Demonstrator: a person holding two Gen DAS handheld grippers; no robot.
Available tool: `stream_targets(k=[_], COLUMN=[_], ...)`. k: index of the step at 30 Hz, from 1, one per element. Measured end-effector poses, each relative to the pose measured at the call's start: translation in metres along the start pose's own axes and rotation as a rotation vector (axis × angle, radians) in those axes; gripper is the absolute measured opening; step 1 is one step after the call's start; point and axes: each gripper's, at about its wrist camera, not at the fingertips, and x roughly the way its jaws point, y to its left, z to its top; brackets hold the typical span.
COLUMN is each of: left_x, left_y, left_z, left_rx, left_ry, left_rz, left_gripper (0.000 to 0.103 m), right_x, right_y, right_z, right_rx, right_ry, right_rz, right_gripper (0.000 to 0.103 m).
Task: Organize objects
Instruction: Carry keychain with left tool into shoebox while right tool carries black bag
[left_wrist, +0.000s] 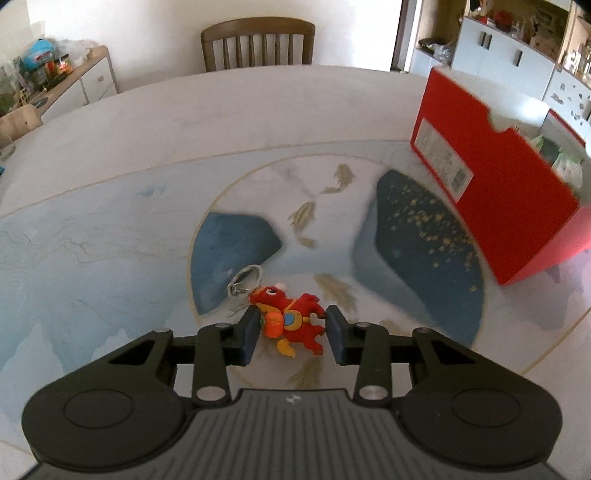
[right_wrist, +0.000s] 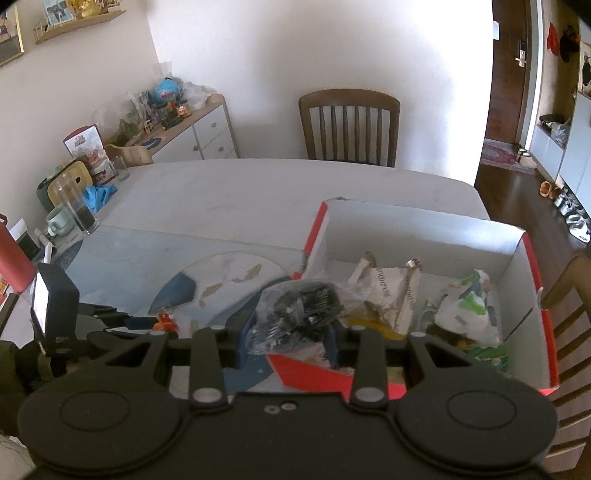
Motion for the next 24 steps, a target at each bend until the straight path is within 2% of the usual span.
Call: stream_targets(k=[9, 16, 24], left_x=[-0.033, -0.058, -0.064], left_y=[-0.042, -0.086, -0.135], left_z=[0.033, 0.071, 0.115], left_rx=[-0.001, 0.050, 0.135], left_ry=[-0.063, -0.122, -0.161], left_rz=[-0.067, -0.130, -0.189], left_gripper=[0.037, 0.037, 0.038], right_x=[-0.004, -0.007, -0.010], right_y=[-0.033, -0.060, -0.086], right_z=[0.001, 0.001, 0.000], right_rx=[-0.006, -0.006, -0.021], right_ry=[-0.021, -0.019, -0.017], right_rz=[0.014, 0.002, -0.001], right_gripper=[0.037, 0.037, 0.037])
